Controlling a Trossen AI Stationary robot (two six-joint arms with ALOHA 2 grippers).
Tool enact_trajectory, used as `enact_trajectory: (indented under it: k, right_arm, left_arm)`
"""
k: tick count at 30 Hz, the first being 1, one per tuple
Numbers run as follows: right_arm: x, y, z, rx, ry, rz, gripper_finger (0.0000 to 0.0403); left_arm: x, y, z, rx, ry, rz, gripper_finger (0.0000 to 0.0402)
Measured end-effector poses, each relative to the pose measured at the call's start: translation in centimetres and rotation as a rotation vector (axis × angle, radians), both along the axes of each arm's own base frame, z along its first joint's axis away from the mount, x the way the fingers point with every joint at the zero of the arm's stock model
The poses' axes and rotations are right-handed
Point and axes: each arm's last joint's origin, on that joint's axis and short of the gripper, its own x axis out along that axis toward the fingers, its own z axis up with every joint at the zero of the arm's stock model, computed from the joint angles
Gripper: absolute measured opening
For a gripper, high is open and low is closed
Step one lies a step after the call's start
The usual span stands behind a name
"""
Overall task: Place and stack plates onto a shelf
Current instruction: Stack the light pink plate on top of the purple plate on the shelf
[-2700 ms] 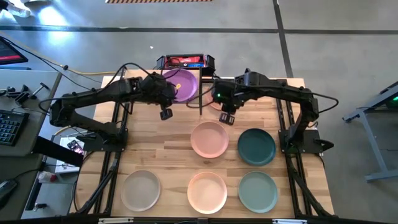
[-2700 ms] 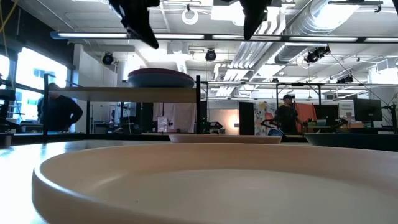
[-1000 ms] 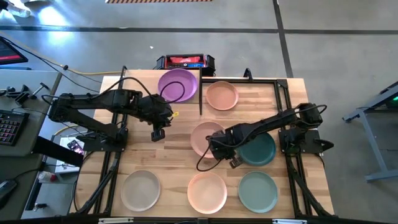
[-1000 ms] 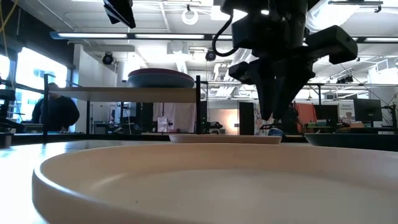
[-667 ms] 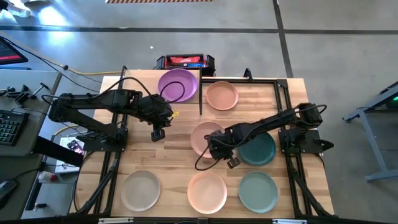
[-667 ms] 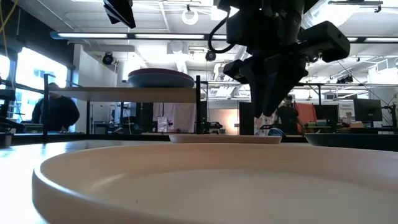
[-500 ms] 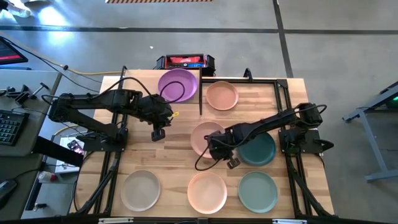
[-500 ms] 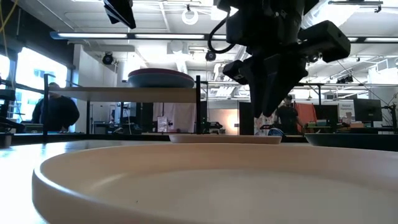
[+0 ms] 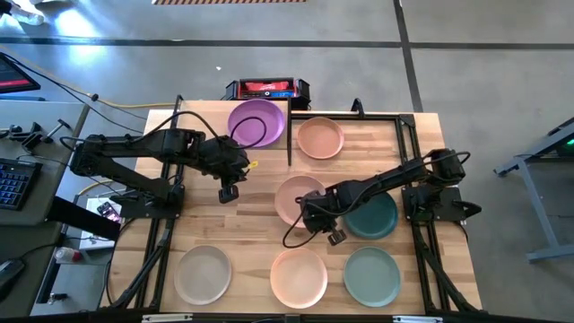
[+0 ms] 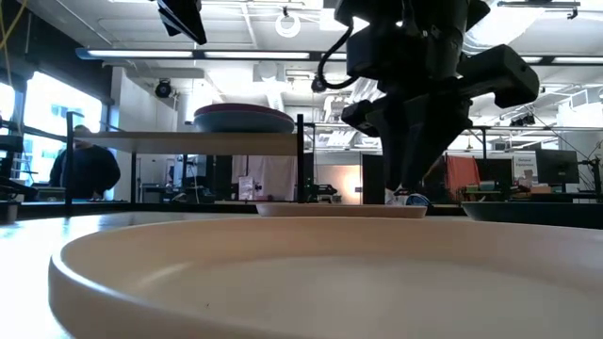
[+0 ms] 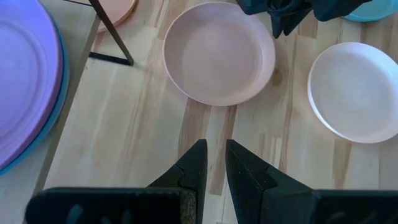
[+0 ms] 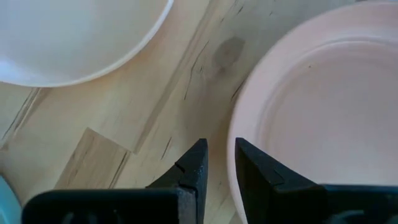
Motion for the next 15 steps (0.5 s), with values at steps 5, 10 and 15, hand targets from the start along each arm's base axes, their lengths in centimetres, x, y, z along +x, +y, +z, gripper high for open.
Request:
enact_trajectory:
  k: [5,10,15]
  right_arm:
    - [0.5,0.1,-1.3,-0.009,0.019,-0.002,0.0060]
    - [0.7,0.1,-2.2,-0.039,0.036,-0.009,0.0060]
    - [0.7,0.0,-2.5,-0.056,0.044,-0.016,0.0060]
  left_arm:
    - [0.0,0.0,0.0,0.000,-0.001,0.000,0.0049]
    - [0.0,0.0,0.0,0.000,0.001,0.000,0.0049]
    - [0.0,0.0,0.0,0.000,0.001,0.000,0.0049]
